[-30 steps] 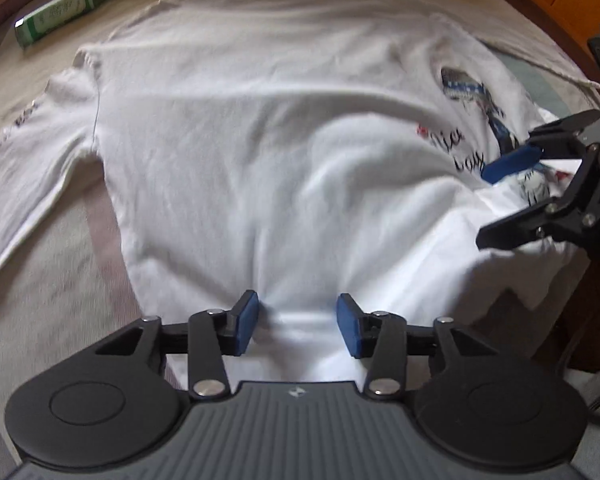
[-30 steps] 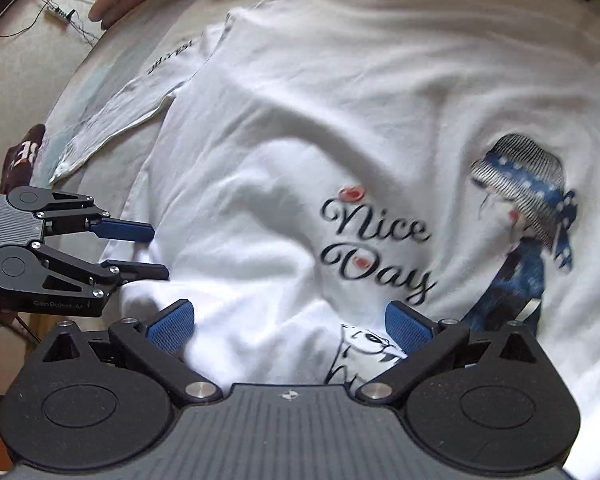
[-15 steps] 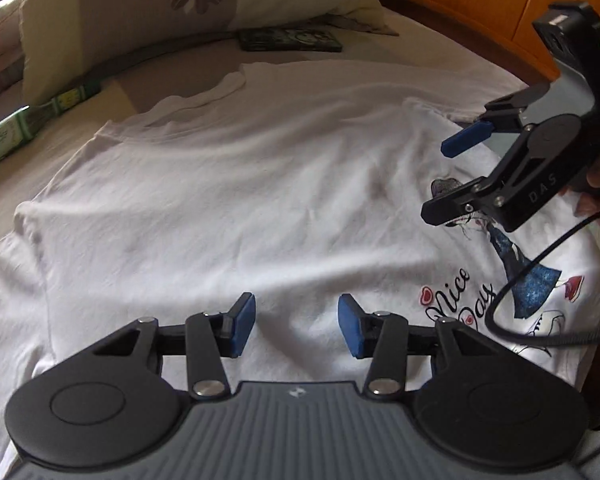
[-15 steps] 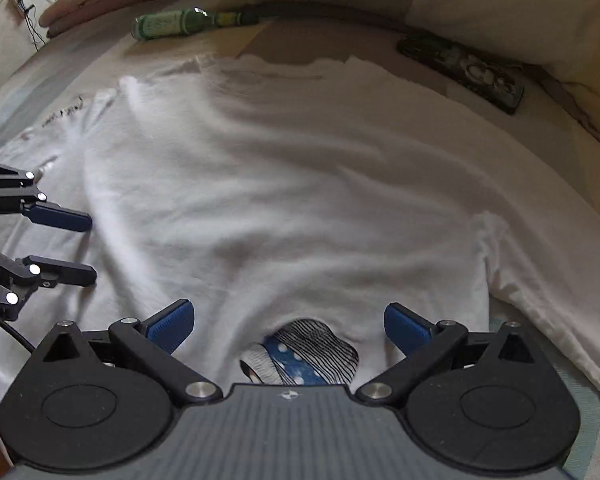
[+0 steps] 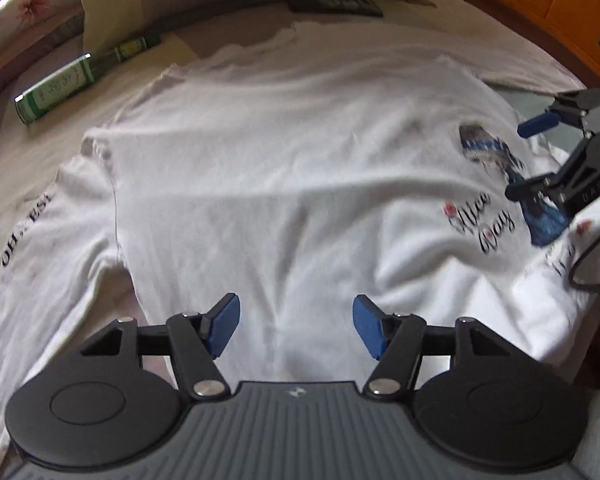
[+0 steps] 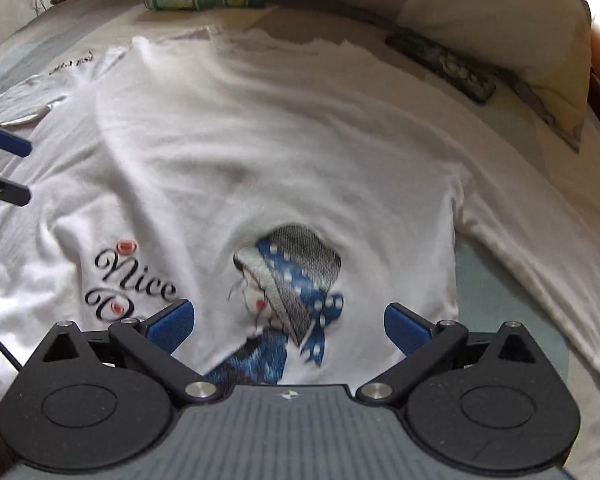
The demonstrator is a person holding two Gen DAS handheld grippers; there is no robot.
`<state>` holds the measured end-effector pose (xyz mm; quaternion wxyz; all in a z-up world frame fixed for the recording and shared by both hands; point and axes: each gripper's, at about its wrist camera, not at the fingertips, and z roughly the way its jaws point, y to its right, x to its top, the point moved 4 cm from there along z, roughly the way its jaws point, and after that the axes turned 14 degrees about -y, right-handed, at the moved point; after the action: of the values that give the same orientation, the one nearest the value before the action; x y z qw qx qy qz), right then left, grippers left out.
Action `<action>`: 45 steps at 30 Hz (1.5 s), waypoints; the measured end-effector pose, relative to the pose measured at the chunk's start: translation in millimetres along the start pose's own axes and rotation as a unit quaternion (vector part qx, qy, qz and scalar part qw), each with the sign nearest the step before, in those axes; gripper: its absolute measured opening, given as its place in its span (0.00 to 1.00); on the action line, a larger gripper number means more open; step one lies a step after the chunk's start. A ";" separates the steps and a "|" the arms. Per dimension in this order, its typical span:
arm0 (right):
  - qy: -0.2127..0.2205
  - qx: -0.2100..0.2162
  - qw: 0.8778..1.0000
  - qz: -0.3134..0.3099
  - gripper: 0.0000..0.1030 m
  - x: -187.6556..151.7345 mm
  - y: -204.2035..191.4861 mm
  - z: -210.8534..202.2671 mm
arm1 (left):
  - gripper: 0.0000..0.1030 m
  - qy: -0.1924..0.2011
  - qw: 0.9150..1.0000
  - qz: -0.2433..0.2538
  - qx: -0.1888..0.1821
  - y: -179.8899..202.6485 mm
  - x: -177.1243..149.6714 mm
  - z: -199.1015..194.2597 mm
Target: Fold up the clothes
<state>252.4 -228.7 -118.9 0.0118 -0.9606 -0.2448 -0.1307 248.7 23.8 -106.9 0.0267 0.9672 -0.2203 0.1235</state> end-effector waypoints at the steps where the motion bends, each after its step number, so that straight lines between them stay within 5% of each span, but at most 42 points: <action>1: 0.006 -0.007 1.000 -0.007 1.00 5.1 0.0 2.1 | 0.61 0.011 1.000 -0.007 0.002 0.2 10.5 4.2; 7: 0.003 0.015 0.999 0.039 1.00 9.0 22.2 18.3 | 0.64 -0.015 0.999 -0.046 0.010 7.5 4.1 28.2; 15: -0.069 0.033 0.995 0.061 1.00 -53.9 11.8 2.0 | 0.68 -0.074 0.990 -0.120 0.008 18.4 -53.6 4.4; 18: -0.048 0.043 0.996 0.060 1.00 -37.7 17.5 -13.1 | 0.68 -0.033 0.995 -0.094 0.025 23.1 -37.4 -6.3; 21: 0.034 -0.008 0.999 0.032 1.00 11.6 30.7 -17.5 | 0.68 0.017 0.997 -0.071 0.028 21.7 -9.8 -8.7; 25: 0.089 -0.018 0.994 0.066 1.00 85.6 52.2 15.4 | 0.68 0.038 0.998 -0.049 0.028 18.6 19.2 12.7; 27: 0.075 -0.019 0.993 0.092 1.00 104.7 58.2 42.8 | 0.68 0.029 0.998 -0.044 0.027 15.8 18.9 23.3; 31: 0.047 0.020 0.985 0.163 1.00 76.3 50.0 40.5 | 0.70 0.001 0.996 -0.089 -0.001 4.8 -12.9 26.9; 36: -0.004 0.037 0.994 0.104 1.00 35.5 -2.6 20.4 | 0.69 -0.037 0.998 -0.054 0.000 15.0 -35.2 17.4; 39: -0.001 0.053 0.995 0.085 1.00 42.1 -0.8 8.1 | 0.69 -0.022 0.999 -0.031 -0.001 10.6 -19.9 11.8; 45: 0.054 -0.041 0.987 0.147 1.00 82.7 58.2 9.7 | 0.69 0.035 0.999 -0.018 0.001 -8.5 38.8 18.3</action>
<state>352.3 -240.4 -104.6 0.0043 -0.9775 -0.0940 -0.1890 290.3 13.3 -115.0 0.0358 0.9662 -0.2011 0.1571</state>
